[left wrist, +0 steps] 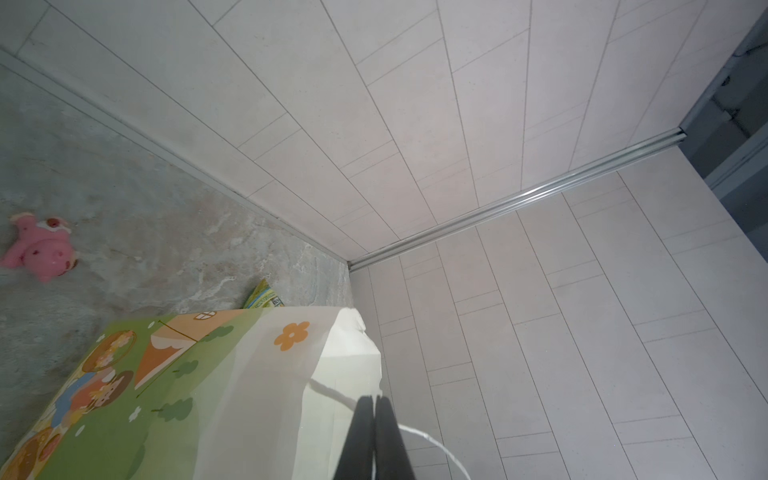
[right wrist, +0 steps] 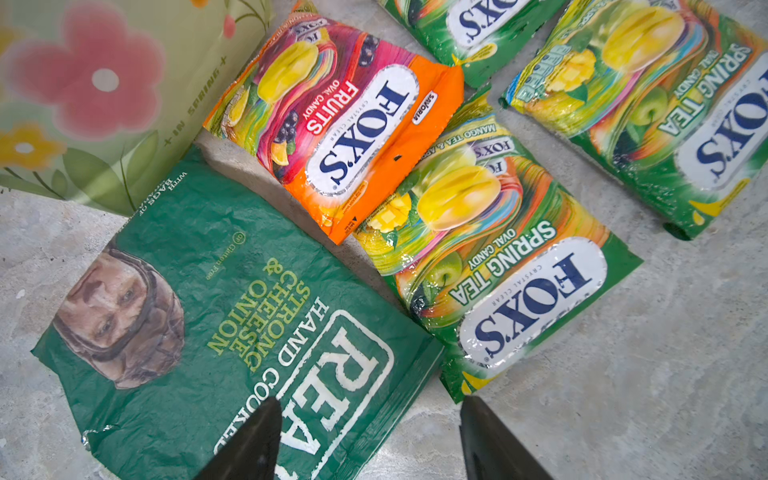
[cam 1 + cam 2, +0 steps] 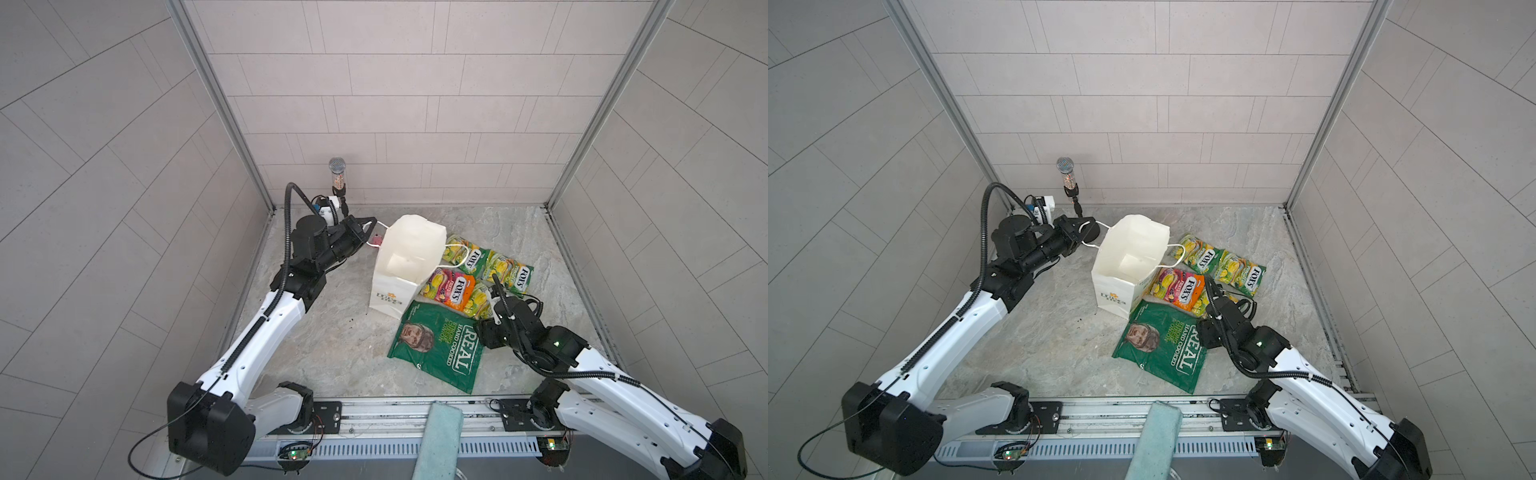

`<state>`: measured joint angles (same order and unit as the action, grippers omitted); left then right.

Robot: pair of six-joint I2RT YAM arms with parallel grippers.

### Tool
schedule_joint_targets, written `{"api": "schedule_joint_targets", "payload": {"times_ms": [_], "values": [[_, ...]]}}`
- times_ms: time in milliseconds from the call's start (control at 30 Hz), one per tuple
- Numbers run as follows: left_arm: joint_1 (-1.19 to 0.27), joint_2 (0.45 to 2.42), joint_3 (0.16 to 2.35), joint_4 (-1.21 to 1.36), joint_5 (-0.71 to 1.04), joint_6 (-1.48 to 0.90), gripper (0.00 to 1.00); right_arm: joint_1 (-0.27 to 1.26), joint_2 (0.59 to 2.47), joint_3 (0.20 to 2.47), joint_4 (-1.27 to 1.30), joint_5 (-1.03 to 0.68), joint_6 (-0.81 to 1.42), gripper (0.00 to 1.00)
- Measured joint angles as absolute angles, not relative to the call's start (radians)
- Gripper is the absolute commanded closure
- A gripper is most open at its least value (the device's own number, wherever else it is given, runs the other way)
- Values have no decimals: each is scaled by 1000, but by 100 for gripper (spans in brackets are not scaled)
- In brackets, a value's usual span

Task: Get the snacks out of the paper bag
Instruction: 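Set the paper bag down upright with the left gripper and release it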

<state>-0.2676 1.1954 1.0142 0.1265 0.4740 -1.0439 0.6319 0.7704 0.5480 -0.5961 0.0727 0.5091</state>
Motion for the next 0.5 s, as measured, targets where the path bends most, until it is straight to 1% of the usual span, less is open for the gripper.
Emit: {"api": "schedule_joint_targets", "payload": {"times_ms": [267,367,400,500], "values": [[-136,1240,999,131,560,-1040,100,632,770,548,-596,73,509,30],[-108,1240,999,139,593,-1034,79,632,770,548,-596,73,509,30],[-101,1240,999,138,603,-1027,69,632,770,548,-596,73,509,30],[-77,1240,1002,124,624,-1007,46,632,770,548,-596,73,509,30]]}}
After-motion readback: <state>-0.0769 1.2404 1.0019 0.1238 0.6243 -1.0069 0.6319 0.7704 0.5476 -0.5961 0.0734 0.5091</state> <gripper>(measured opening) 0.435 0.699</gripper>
